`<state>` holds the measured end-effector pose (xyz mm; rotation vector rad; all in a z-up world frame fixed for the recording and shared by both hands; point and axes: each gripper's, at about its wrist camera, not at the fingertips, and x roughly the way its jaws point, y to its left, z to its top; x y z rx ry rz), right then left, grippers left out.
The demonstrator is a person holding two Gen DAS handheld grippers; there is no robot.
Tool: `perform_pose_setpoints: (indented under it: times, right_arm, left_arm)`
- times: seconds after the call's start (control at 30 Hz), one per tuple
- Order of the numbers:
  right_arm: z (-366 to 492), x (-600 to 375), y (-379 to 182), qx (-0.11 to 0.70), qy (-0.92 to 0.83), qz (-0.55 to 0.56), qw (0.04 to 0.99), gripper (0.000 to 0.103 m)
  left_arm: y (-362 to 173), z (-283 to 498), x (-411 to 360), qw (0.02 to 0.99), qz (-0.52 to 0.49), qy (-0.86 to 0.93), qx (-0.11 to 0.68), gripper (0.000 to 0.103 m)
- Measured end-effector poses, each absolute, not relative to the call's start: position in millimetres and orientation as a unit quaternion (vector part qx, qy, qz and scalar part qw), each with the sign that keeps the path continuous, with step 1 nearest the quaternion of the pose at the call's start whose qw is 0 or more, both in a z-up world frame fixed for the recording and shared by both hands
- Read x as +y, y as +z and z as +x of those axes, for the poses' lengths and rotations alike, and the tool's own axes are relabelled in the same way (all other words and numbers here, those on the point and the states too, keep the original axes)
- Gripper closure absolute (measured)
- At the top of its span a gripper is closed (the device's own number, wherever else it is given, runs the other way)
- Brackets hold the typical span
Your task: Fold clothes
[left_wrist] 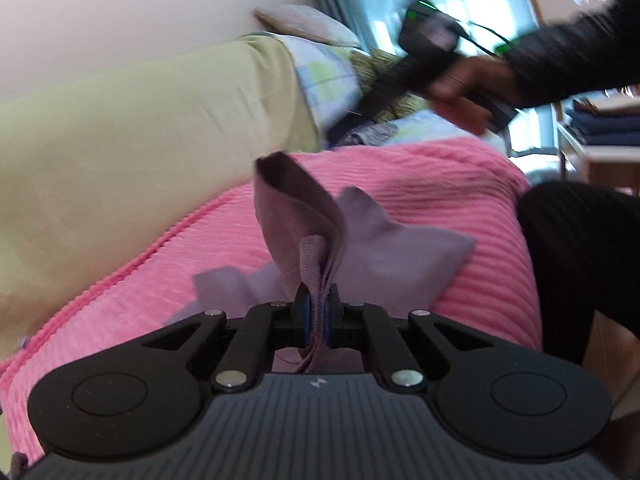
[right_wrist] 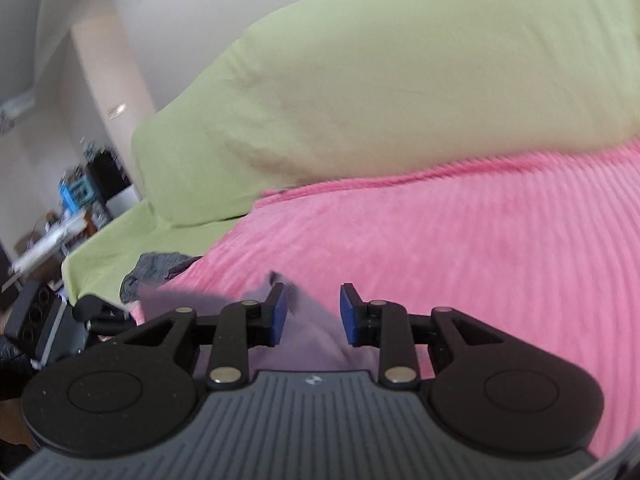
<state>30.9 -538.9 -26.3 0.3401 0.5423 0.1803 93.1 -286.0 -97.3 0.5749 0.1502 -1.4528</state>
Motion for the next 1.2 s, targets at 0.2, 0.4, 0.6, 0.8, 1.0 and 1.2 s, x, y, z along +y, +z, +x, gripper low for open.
perform_pose_setpoints:
  times: [0.2,0.4,0.6,0.8,1.0,1.2]
  right_arm:
    - [143,-512,-46,0.362,0.18,0.139,0.904,0.067]
    - [204,-497,-77,0.437,0.216,0.116,0.865,0.069]
    - [210,-494,-75,0.406,0.335,0.129,0.84,0.101]
    - [231,-481,-97,0.431,0.326,0.073,0.838,0.101]
    - [223,-483,-96,0.405,0.293,0.048,0.865,0.088]
    - [201,-508,-69,0.346,0.231,0.077,0.906,0.083]
  left_arm:
    - [-103,90,-290,0.702,0.254,-0.662,0.065,0.1]
    - [-107,94,-289,0.699,0.238,-0.67,0.071,0.1]
    - [-107,95,-292,0.701,0.223,-0.673,0.077,0.1]
    - [-109,98,-296,0.708,0.216,-0.666,0.09,0.1]
    - [-110,101,-298,0.712,0.209,-0.661,0.108,0.1]
    - [-103,116,-293,0.733,0.161,-0.647,0.134,0.1]
